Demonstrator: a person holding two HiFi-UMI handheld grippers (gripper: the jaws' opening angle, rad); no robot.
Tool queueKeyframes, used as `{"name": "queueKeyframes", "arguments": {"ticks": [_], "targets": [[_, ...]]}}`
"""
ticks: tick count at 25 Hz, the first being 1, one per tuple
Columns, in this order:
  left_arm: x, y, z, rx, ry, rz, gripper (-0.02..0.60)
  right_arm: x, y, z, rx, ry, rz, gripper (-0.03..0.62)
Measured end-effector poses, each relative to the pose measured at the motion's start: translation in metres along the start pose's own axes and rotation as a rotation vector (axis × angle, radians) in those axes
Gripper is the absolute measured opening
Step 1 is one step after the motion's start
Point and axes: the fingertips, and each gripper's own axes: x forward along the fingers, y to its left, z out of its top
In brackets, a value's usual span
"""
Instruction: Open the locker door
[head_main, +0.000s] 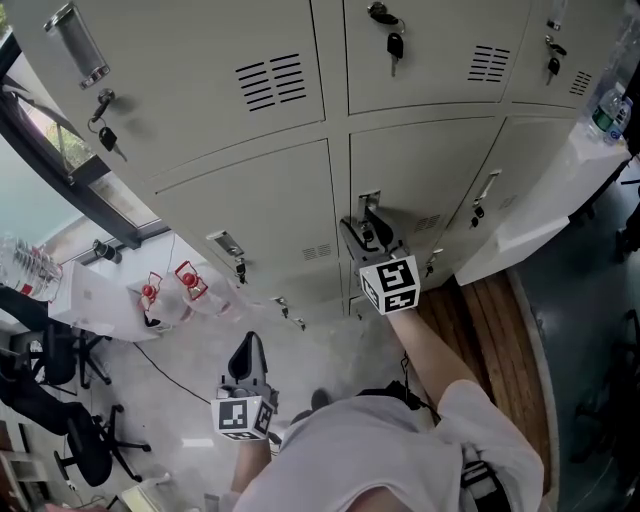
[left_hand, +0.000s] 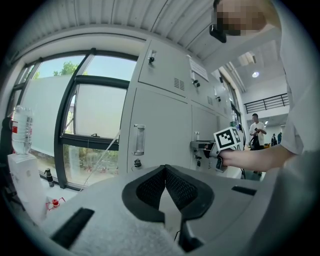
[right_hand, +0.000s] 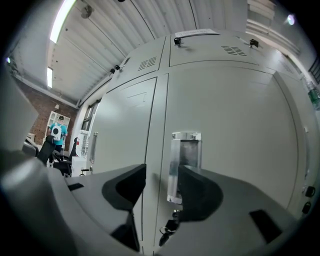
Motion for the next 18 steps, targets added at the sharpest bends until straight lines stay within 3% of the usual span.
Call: {"name": "queueKeyframes", "arguments": {"ticks": [13,18], "targets": [[0.001,-0.005,-0.001,-0.002,0.0,-0.042,0.002,-0.021,0.005,0.001,0.007,0.014,-0.022,0.186],[0.0,-0.009,-0.004,-0.004,0.001,-0.06,0.002,-0.037,0.003,0.0,-0.01,0.023,-0.054,0.142]]}}
